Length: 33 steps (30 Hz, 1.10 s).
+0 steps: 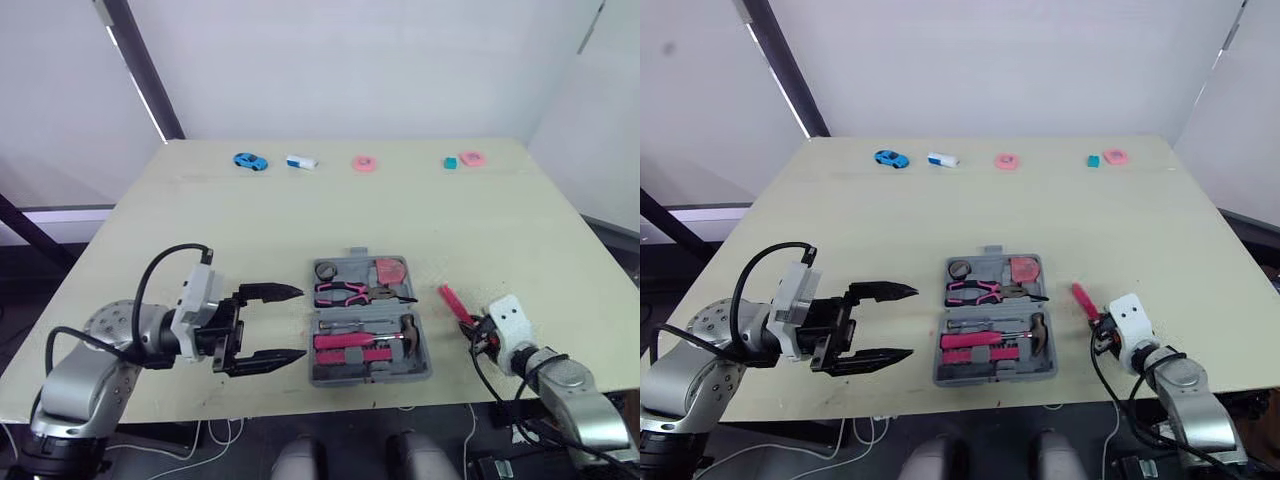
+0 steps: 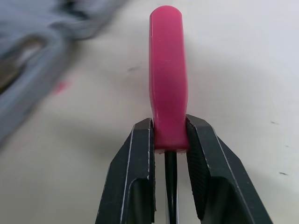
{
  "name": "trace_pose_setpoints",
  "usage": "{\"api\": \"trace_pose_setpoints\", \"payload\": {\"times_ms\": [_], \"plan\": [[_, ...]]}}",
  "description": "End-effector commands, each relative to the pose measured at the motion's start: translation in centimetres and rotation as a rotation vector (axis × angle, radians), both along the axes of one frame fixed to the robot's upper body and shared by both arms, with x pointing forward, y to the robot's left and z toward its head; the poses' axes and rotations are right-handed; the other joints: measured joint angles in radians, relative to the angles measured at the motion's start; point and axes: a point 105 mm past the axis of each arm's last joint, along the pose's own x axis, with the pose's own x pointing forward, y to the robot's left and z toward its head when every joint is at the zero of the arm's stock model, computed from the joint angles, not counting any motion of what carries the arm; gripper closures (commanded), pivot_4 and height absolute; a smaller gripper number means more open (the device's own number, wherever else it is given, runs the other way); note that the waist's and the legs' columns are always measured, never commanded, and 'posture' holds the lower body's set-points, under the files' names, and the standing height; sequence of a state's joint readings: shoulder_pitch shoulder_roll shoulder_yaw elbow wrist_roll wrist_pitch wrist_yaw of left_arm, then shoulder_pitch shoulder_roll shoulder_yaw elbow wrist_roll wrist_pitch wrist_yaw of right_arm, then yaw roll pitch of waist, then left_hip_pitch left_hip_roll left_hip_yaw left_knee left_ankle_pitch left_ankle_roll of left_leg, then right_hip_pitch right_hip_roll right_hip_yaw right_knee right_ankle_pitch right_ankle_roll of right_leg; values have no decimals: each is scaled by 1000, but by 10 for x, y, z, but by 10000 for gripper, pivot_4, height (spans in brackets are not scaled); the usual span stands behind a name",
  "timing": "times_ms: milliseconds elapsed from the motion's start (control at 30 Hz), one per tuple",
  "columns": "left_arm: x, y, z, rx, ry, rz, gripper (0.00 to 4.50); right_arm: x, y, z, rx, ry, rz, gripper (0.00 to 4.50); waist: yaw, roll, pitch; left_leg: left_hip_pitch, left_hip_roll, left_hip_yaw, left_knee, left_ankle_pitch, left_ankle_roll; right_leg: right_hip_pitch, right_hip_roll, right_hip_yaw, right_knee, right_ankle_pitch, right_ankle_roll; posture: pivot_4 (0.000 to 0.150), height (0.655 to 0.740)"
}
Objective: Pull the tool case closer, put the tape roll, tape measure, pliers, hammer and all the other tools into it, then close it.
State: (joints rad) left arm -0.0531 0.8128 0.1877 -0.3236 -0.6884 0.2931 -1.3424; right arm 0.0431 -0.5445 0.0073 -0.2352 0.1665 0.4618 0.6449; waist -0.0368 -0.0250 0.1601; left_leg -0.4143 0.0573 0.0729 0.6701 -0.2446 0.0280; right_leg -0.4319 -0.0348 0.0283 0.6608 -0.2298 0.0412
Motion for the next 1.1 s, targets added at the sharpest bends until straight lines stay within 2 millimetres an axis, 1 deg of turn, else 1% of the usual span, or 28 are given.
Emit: {"api": "trace_pose_setpoints", "payload": {"times_ms": [33,200,300,433,600,700,833,967,1100], "plan": [[1,13,0,59,-22,21,0,-15,26,31,14,10,260,41141,0,0,0,0,0,0,0,0,0,0,0,0,0,0,0,1500,7395],[-1,20,-4,83,-2,18,0,-24,40,52,-88,62,482,41141,2,0,0,1,0,-1,1,0,0,0,0,0,0,0,0,1500,7395],[-4,21,-5,102,-1,7,0,-29,51,56,-211,106,592,41141,4,0,0,0,0,-1,1,0,0,0,0,0,-1,0,0,1500,7395],[-8,24,-8,125,-3,7,0,-27,76,62,-250,132,657,41141,6,-1,0,-1,0,-1,0,0,0,-1,-1,-1,-1,1,-3,1500,7395],[-15,29,-17,178,-4,-7,0,-28,106,63,-305,146,732,41141,4,-1,0,-1,1,-2,0,0,0,-1,-1,-1,-1,2,-3,1500,7395],[-18,30,-18,186,-6,-14,0,-26,118,63,-356,139,755,41141,6,-1,0,-1,1,-2,0,0,0,-1,-2,-1,-1,2,-4,1500,7395],[-20,31,-17,182,-5,-15,0,-29,126,58,-407,159,792,41141,12,-1,0,-2,0,-2,0,0,0,-2,-3,-2,-2,2,-4,1500,7395],[-21,31,-15,165,1,-13,0,-26,139,53,-458,148,807,41141,11,-1,0,-2,1,-2,0,0,0,-2,-3,-2,-2,2,-4,1500,7395],[-24,34,-18,184,7,-22,0,-30,144,48,-496,155,848,41141,11,-1,0,-2,1,-1,0,0,0,-3,-3,-2,-1,2,-4,1500,7395]]}}
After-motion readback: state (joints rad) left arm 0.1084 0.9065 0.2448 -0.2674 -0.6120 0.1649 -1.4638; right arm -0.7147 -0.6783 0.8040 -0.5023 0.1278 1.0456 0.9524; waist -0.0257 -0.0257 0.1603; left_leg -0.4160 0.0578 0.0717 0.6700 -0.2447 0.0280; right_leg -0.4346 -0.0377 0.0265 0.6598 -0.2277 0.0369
